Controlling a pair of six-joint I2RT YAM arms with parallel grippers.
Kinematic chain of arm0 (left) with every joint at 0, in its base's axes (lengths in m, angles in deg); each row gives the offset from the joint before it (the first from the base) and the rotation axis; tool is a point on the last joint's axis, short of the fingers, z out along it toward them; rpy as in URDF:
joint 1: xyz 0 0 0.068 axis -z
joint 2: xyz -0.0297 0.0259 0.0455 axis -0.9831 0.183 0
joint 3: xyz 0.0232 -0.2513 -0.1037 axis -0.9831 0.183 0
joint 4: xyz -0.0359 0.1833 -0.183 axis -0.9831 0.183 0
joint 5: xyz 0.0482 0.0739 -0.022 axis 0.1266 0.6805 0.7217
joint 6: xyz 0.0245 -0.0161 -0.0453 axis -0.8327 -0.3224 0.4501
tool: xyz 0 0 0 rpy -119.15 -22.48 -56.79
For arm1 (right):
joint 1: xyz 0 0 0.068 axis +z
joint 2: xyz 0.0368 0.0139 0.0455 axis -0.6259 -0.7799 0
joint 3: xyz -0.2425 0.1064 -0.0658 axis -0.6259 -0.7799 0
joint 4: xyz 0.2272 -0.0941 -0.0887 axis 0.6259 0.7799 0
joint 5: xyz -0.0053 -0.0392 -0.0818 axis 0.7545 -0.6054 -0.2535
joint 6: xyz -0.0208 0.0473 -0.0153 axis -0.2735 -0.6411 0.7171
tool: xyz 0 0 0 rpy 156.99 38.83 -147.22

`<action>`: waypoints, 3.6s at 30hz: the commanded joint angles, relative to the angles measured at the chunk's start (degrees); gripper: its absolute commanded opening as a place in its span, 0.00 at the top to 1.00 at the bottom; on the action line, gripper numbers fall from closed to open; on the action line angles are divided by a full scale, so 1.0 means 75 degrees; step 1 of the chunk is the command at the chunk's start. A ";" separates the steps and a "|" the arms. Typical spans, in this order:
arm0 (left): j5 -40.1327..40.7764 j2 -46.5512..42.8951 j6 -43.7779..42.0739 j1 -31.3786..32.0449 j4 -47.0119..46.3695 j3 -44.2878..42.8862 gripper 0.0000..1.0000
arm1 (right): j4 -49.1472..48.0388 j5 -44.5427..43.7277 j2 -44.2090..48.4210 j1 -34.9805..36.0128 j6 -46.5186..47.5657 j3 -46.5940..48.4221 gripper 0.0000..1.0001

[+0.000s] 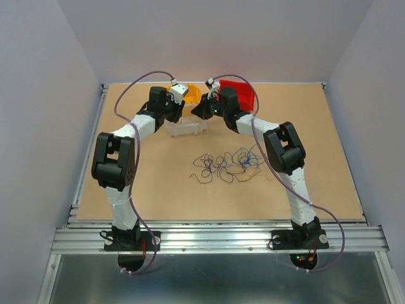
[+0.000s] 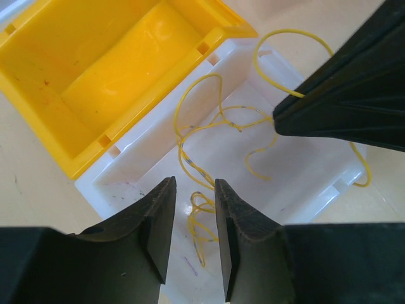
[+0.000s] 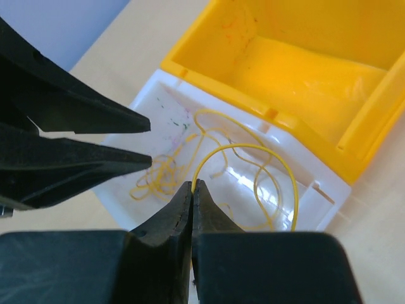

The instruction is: Untangle the cables

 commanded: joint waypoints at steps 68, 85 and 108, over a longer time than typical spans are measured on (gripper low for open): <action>-0.1850 -0.0606 0.0683 -0.0214 -0.1371 0.0670 0.49 | -0.2805 -0.2639 -0.0303 0.0576 -0.3312 -0.0067 0.99; -0.2061 -0.0337 0.0612 -0.0214 -0.1395 0.0448 0.57 | -0.2875 -0.2206 -0.0233 0.0587 -0.3629 0.0097 0.99; -0.1393 -0.0232 0.0121 -0.0507 -0.0024 -0.0407 1.00 | -0.1938 -0.1995 0.1628 0.0552 -0.3254 -0.1929 0.43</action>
